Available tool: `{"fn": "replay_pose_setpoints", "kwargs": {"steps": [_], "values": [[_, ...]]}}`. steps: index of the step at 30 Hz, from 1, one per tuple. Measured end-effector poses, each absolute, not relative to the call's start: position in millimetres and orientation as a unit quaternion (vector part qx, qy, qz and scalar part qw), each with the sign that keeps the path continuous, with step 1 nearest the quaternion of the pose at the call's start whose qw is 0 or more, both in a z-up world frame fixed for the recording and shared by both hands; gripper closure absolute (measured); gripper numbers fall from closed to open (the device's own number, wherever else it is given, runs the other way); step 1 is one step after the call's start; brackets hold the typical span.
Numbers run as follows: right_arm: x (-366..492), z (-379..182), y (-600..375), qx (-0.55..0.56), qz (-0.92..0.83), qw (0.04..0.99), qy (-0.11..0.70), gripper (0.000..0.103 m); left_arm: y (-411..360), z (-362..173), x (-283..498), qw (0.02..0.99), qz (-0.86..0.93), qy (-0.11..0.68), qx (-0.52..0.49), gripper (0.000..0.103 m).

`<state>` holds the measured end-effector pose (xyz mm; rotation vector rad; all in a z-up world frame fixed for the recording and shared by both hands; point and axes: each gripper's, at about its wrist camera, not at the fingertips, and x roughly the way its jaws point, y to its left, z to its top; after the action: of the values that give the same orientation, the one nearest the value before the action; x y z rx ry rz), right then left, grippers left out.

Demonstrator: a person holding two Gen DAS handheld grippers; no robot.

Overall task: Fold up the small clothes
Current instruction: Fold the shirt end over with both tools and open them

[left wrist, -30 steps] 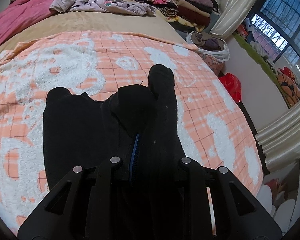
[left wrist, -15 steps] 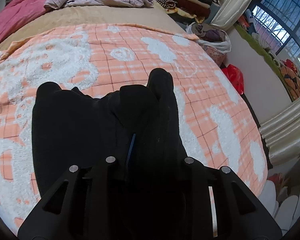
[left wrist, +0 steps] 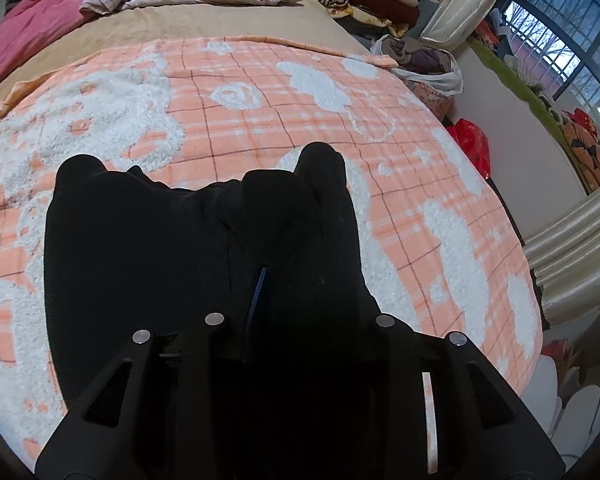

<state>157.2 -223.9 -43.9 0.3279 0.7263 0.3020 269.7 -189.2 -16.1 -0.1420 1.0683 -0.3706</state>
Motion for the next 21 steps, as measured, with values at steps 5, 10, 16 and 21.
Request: {"fn": "replay_pose_setpoints", "kwargs": {"steps": [5,10,16,21], "values": [[154.3,-42.5,-221.7,0.154,0.138,0.913,0.351,0.085,-190.4,-17.2,270.5,0.841,-0.175,0.507,-0.067,0.074],[152.1,-45.4,-223.4,0.156,0.132,0.913,0.354,0.077,-191.1,-17.6,270.4,0.838,-0.183,0.508,-0.078,0.064],[151.1,-46.7,-222.5,0.151,0.128,0.913,0.356,0.077,-194.9,-16.1,269.7,0.836,-0.193,0.506,-0.086,0.053],[150.6,-46.9,-224.1,0.152,0.125,0.913,0.356,0.077,-193.4,-9.4,267.8,0.837,-0.204,0.499,-0.094,0.042]]}}
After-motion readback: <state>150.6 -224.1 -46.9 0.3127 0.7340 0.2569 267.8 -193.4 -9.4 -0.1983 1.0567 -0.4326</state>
